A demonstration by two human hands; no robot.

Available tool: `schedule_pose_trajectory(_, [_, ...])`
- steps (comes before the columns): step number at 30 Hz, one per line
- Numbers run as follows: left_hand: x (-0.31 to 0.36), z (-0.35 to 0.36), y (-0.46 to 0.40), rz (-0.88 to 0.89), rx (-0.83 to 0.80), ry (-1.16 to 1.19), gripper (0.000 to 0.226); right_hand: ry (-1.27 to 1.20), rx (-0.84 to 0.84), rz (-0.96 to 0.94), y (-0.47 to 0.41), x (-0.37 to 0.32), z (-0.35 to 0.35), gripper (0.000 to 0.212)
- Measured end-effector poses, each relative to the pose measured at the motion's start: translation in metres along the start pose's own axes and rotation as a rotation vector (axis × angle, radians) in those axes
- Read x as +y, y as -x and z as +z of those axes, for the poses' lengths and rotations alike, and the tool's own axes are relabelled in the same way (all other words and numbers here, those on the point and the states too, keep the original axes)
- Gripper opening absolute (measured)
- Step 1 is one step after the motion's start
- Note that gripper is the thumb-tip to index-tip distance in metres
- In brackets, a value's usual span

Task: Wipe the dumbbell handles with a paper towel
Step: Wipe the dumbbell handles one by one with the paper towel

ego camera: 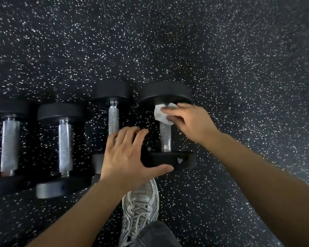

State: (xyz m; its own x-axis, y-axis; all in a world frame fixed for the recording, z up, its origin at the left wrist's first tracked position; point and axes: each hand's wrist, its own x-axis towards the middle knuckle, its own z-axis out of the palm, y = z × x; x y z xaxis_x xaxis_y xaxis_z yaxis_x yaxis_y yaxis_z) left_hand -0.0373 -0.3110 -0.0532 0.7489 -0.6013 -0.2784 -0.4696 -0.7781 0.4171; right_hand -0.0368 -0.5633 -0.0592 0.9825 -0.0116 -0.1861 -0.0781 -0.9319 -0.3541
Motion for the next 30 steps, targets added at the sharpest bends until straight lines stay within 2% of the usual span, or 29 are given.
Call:
schedule_pose_trajectory(2, [0.009, 0.000, -0.002, -0.020, -0.012, 0.017, 0.126, 0.007, -0.062, -0.038, 0.008, 0.002, -0.003, 0.036])
schedule_pose_trajectory(6, [0.038, 0.008, -0.005, -0.033, -0.020, 0.088, 0.126, 0.031, -0.379, -0.072, 0.033, 0.003, -0.023, 0.035])
schedule_pose_trajectory(8, [0.053, 0.015, -0.008, -0.020, 0.006, 0.141, 0.124, 0.038, -0.440, -0.081, 0.039, 0.005, -0.027, 0.031])
schedule_pose_trajectory(10, [0.065, 0.018, -0.012, 0.004, 0.032, 0.182, 0.123, 0.036, -0.346, -0.084, 0.041, 0.009, -0.028, 0.031])
schedule_pose_trajectory(14, [0.070, 0.025, -0.008, 0.030, 0.054, 0.228, 0.112, 0.011, 0.023, 0.015, 0.032, 0.024, -0.025, 0.034])
schedule_pose_trajectory(16, [0.065, 0.029, -0.004, 0.026, 0.066, 0.254, 0.103, 0.060, 0.062, 0.050, 0.025, 0.028, -0.023, 0.033])
schedule_pose_trajectory(18, [0.060, 0.033, -0.001, 0.022, 0.065, 0.254, 0.098, 0.110, -0.042, 0.044, 0.027, 0.029, -0.026, 0.035])
schedule_pose_trajectory(23, [0.065, 0.036, -0.005, 0.034, 0.087, 0.250, 0.094, 0.162, -0.489, -0.039, 0.049, 0.025, -0.050, 0.035])
schedule_pose_trajectory(24, [0.069, 0.036, -0.008, 0.038, 0.092, 0.253, 0.093, 0.176, -0.533, -0.044, 0.051, 0.026, -0.052, 0.034])
schedule_pose_trajectory(26, [0.079, 0.037, -0.012, 0.043, 0.093, 0.260, 0.094, 0.183, -0.491, -0.060, 0.050, 0.031, -0.052, 0.032])
schedule_pose_trajectory(30, [0.095, 0.042, -0.018, 0.020, 0.079, 0.302, 0.096, 0.116, -0.145, 0.045, 0.042, 0.051, -0.044, 0.036])
